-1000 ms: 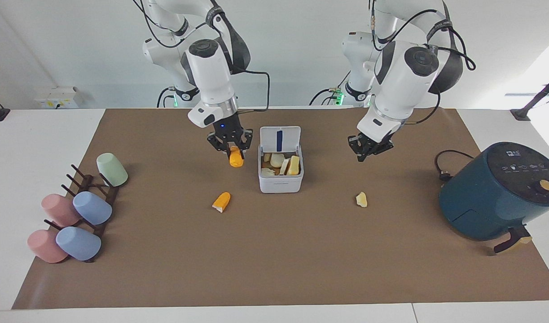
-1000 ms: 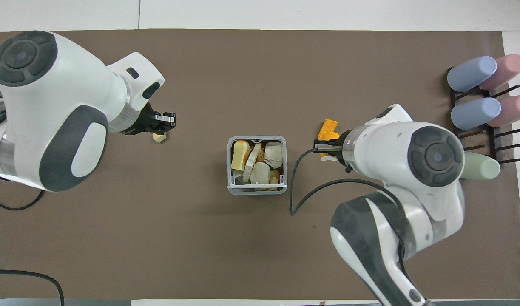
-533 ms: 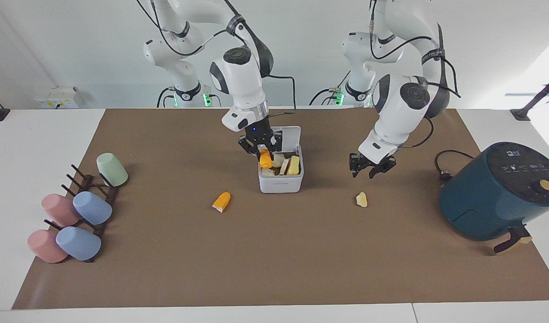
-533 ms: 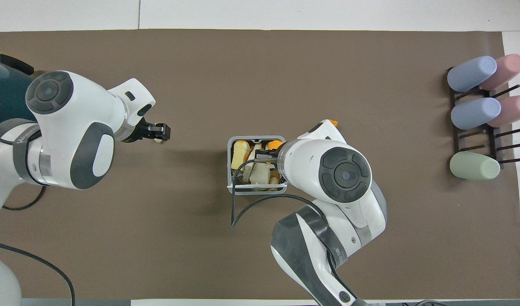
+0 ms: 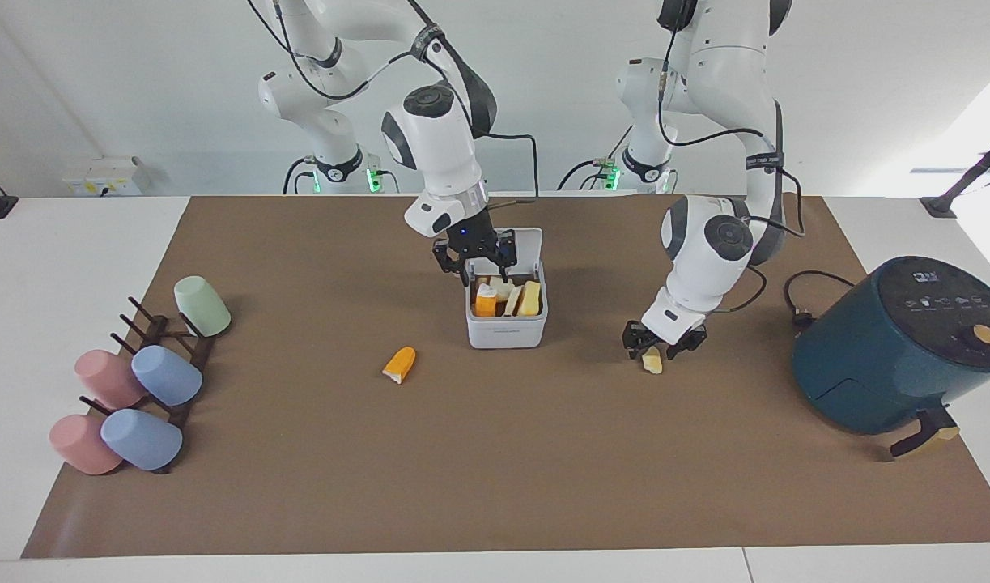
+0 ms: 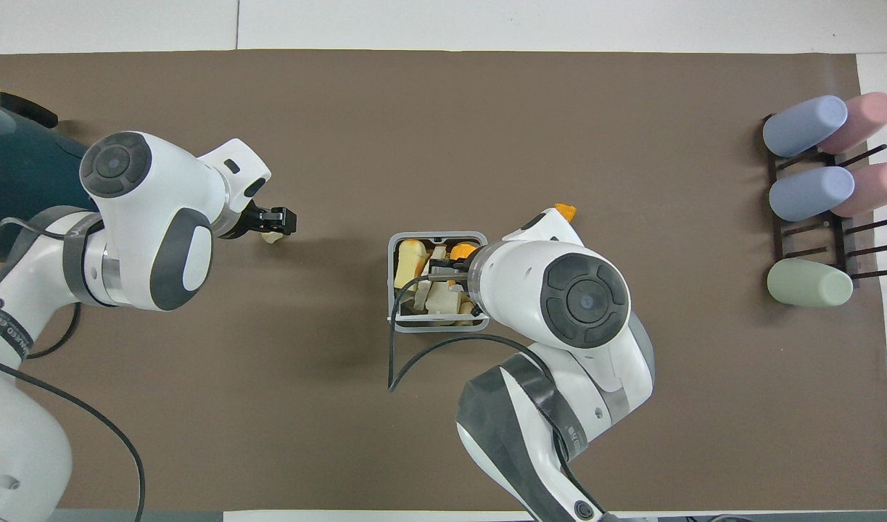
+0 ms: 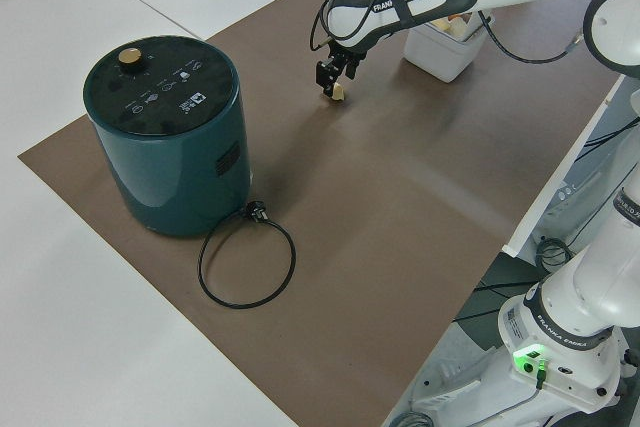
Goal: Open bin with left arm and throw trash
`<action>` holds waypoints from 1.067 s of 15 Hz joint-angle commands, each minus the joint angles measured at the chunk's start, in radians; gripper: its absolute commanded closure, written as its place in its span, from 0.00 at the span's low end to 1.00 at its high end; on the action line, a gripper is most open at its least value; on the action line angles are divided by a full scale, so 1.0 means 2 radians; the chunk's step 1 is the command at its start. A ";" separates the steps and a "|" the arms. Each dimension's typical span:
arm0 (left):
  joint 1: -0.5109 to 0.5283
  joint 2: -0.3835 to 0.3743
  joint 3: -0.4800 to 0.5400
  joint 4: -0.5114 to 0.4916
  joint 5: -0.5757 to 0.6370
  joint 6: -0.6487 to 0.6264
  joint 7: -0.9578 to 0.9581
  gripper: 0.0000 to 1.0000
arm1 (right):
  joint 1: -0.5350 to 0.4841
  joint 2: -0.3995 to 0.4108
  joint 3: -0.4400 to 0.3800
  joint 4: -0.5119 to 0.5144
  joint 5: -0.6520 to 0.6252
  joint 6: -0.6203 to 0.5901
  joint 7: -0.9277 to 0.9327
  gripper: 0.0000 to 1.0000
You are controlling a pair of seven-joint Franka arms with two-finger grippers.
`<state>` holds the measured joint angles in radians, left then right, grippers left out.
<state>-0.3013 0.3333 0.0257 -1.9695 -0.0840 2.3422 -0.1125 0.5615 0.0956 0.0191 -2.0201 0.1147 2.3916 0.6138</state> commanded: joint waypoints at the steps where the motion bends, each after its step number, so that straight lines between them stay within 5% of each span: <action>1: 0.006 0.005 -0.001 0.000 -0.003 0.018 0.013 0.23 | -0.021 0.007 -0.003 0.021 0.000 -0.010 -0.005 0.00; 6: 0.011 0.007 -0.001 0.001 -0.003 0.014 0.018 0.73 | -0.087 0.018 -0.002 0.040 -0.046 -0.030 -0.060 0.00; 12: 0.011 0.007 -0.002 0.013 -0.003 0.000 0.018 0.84 | -0.147 0.079 -0.003 0.042 -0.051 0.001 -0.073 0.00; 16: 0.010 0.006 -0.004 0.121 -0.015 -0.136 0.002 0.84 | -0.139 0.123 -0.003 0.044 -0.067 0.031 -0.063 0.00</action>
<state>-0.2905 0.3438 0.0263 -1.8607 -0.0876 2.2236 -0.0984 0.2749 0.3001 0.0043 -1.9557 0.0037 2.4368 0.4693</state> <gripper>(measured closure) 0.833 0.000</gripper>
